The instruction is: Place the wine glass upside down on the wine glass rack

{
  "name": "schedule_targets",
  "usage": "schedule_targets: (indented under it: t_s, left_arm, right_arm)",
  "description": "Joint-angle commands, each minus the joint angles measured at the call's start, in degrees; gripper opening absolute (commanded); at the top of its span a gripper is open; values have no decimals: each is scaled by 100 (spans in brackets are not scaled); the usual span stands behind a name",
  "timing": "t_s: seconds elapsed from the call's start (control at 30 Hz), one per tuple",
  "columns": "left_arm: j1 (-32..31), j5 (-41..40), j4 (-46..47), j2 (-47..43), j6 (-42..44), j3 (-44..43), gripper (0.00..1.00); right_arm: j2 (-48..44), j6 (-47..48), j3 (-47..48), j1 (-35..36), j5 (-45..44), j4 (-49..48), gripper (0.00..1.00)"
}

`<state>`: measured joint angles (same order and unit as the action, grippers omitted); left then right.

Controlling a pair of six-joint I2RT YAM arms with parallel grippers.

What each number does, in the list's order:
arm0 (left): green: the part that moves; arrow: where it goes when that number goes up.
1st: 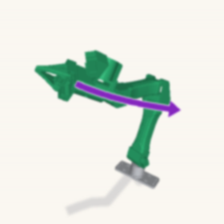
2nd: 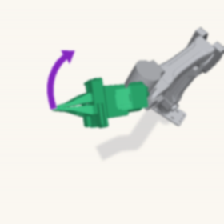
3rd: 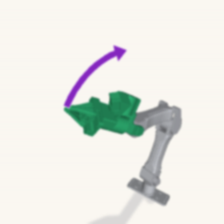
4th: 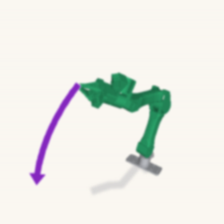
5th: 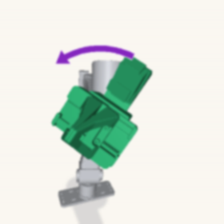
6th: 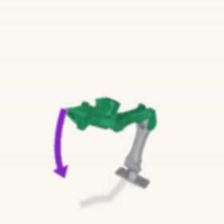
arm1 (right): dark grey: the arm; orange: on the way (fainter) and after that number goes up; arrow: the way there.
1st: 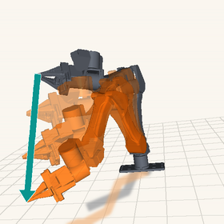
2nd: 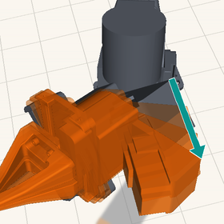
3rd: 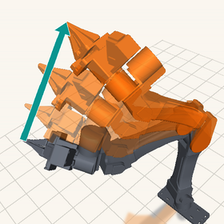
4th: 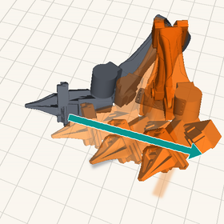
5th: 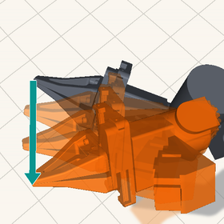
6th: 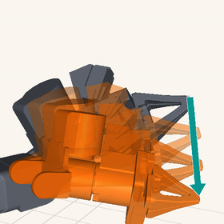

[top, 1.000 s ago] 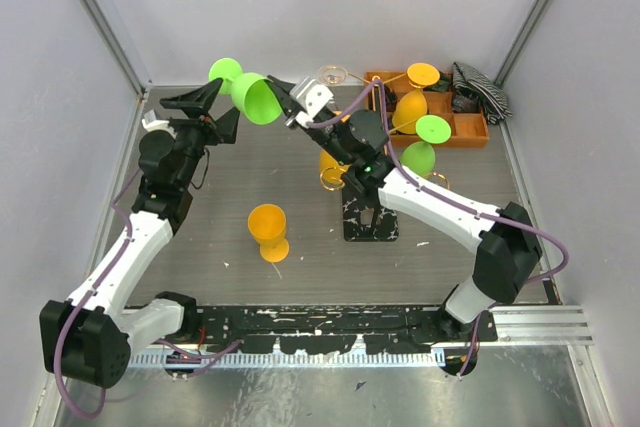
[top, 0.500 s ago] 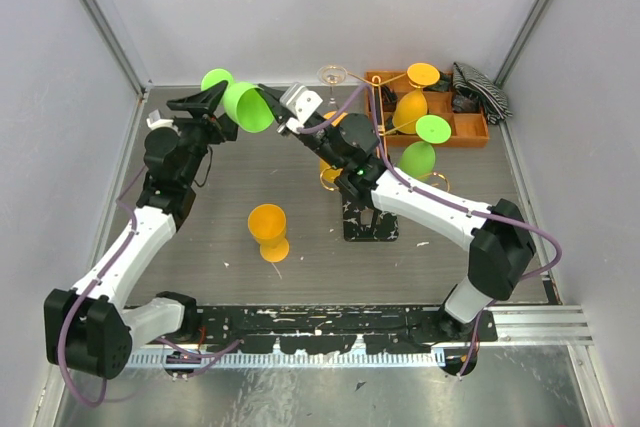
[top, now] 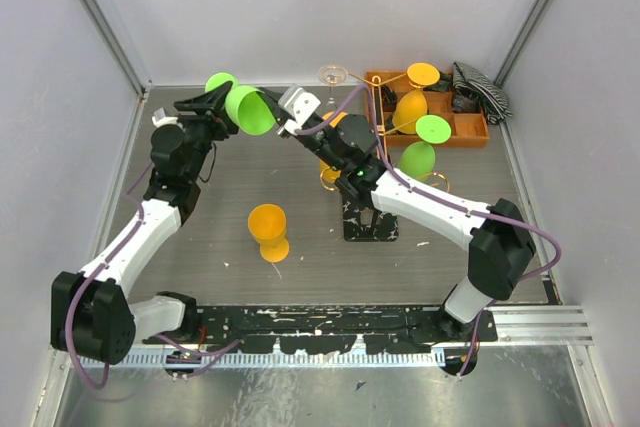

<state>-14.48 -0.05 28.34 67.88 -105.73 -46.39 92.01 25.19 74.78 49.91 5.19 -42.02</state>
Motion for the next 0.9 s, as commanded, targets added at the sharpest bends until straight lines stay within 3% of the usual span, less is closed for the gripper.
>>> schedule_targets:
  t_s: [0.0, 0.37, 0.5, 0.7, 0.87]
  left_arm:
    - [-28, 28, 454, 151, -69, 14, 55]
    - [-28, 104, 597, 333, -132, -64, 22]
    - [-20, 124, 693, 437, -124, -149, 17]
    - [173, 431, 941, 794, -43, -482, 13]
    - [759, 928, 802, 1008, 471, -1275, 11]
  right_arm:
    - [-178, 118, -12, 36, -18, -255, 1]
    - [-134, 333, 9, 37, -226, -184, 2]
    - [-102, 384, 33, 37, -263, -184, 9]
    - [-149, 479, 0, 36, -290, -83, 35]
    - [-320, 585, 20, 36, -411, 216, 53]
